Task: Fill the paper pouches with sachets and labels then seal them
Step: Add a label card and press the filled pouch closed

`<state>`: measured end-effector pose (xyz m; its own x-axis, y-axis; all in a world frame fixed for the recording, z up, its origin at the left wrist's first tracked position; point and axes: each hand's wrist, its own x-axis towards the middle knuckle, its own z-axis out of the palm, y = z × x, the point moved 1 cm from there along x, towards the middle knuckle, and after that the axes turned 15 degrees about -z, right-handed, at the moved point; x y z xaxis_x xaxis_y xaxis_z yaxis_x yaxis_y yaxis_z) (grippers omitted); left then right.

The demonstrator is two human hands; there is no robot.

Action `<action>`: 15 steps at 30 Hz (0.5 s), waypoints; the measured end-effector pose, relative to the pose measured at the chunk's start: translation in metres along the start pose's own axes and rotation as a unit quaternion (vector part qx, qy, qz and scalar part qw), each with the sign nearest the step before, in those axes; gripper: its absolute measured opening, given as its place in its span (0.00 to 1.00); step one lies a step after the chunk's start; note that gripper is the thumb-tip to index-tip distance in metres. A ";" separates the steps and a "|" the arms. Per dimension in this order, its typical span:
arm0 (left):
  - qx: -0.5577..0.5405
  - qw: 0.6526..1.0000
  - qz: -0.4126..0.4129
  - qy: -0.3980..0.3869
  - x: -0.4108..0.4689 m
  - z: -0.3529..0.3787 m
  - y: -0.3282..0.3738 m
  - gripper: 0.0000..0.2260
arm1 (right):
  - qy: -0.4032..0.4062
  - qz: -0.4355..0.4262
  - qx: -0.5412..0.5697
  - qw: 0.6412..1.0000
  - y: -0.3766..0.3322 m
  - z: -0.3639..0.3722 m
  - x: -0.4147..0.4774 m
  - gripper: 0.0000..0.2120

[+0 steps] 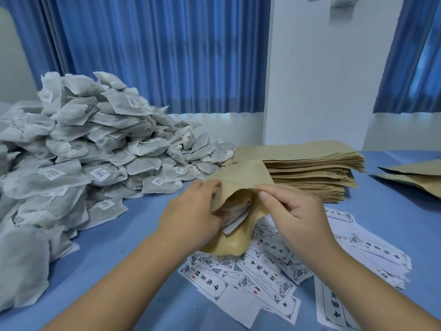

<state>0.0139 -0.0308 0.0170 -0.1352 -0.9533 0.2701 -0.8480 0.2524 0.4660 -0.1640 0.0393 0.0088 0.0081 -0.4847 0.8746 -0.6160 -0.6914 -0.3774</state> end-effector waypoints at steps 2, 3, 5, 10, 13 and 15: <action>0.065 0.996 -0.011 0.064 -0.001 0.006 0.003 0.23 | -0.011 0.006 0.019 1.000 -0.001 0.002 -0.003 0.11; 0.103 0.989 -0.010 0.107 0.001 0.007 0.005 0.23 | -0.016 0.003 0.022 1.000 -0.001 0.002 -0.003 0.10; 0.168 0.973 -0.003 0.160 0.003 0.007 0.007 0.24 | -0.028 -0.004 0.031 0.999 -0.002 0.003 -0.005 0.11; 0.211 0.969 0.005 0.130 0.007 0.013 0.000 0.18 | -0.098 -0.019 0.027 0.995 0.000 0.004 -0.013 0.11; 0.211 0.972 0.031 0.096 0.002 0.020 -0.007 0.25 | -0.120 -0.014 -0.002 0.993 0.004 0.001 -0.017 0.10; 0.206 0.968 0.114 0.085 -0.005 0.024 -0.015 0.26 | -0.159 -0.024 -0.043 0.986 0.006 -0.004 -0.022 0.11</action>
<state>0.0145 -0.0333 -0.0117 -0.2867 -0.8306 0.4774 -0.9430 0.3325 0.0123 -0.1711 0.0478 -0.0120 0.2777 -0.6051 0.7461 -0.6733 -0.6766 -0.2981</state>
